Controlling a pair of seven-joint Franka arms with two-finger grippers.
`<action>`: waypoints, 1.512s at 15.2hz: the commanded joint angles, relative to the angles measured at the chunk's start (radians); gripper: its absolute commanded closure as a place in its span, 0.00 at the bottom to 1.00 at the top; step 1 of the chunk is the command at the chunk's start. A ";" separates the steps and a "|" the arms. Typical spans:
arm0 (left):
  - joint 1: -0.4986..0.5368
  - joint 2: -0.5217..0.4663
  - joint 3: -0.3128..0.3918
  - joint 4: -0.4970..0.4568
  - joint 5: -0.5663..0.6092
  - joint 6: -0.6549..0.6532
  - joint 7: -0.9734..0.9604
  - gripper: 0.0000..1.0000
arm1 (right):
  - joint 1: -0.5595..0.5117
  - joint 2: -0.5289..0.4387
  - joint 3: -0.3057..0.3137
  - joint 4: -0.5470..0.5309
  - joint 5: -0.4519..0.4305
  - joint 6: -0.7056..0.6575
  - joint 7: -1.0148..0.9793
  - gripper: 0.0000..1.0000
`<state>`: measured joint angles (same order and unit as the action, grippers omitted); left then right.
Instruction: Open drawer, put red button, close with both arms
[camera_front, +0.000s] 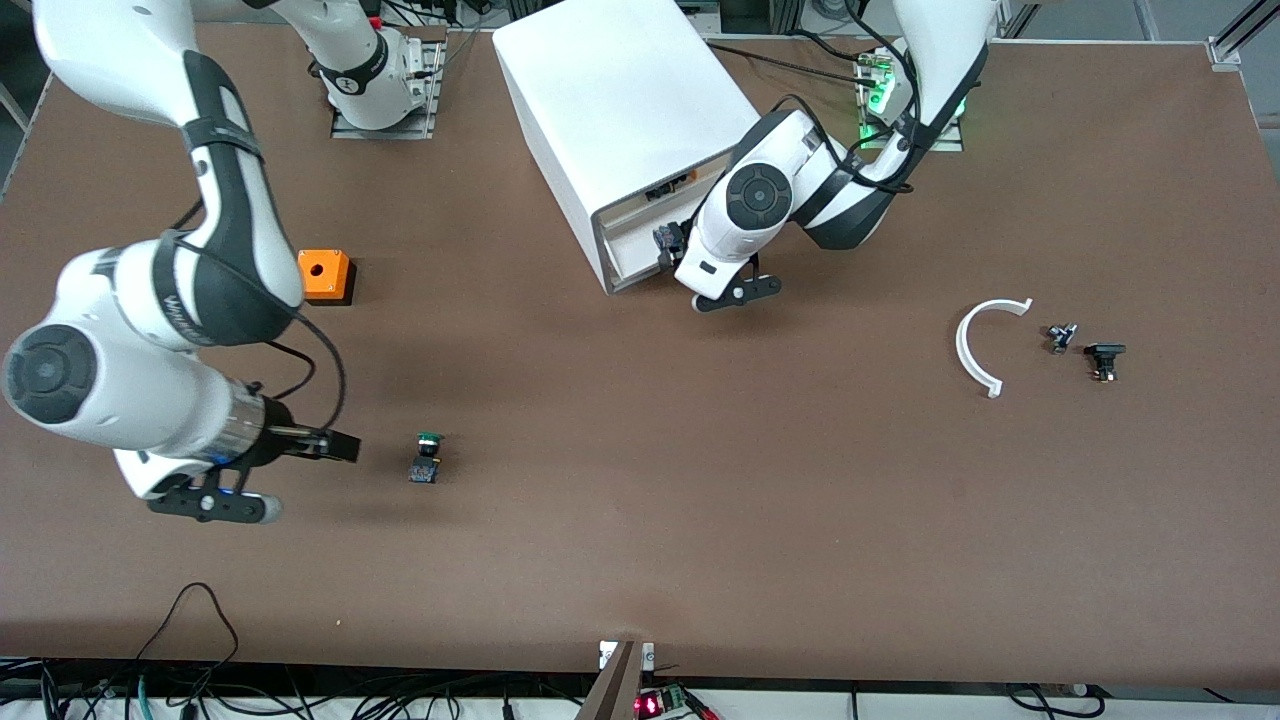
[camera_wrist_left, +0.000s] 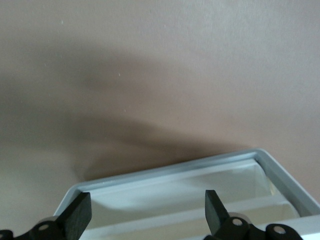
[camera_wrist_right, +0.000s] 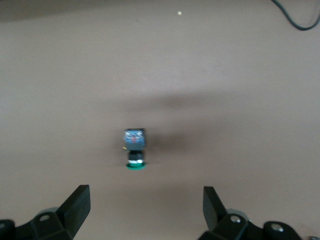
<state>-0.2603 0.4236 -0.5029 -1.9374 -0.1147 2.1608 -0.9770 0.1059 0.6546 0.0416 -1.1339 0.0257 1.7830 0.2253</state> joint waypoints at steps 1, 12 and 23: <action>0.019 -0.037 -0.048 -0.031 -0.026 -0.042 -0.008 0.00 | -0.044 -0.133 0.006 -0.167 -0.001 0.012 -0.052 0.00; 0.018 -0.039 -0.075 -0.022 -0.060 -0.058 -0.032 0.00 | -0.046 -0.522 -0.052 -0.610 -0.010 0.153 -0.147 0.00; 0.331 -0.148 -0.066 0.195 -0.043 -0.312 0.295 0.00 | -0.046 -0.783 -0.051 -0.791 -0.032 0.112 -0.149 0.00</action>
<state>-0.0029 0.2746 -0.5637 -1.8069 -0.1423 1.9352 -0.8071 0.0592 -0.0962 -0.0098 -1.8912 0.0035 1.8976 0.0938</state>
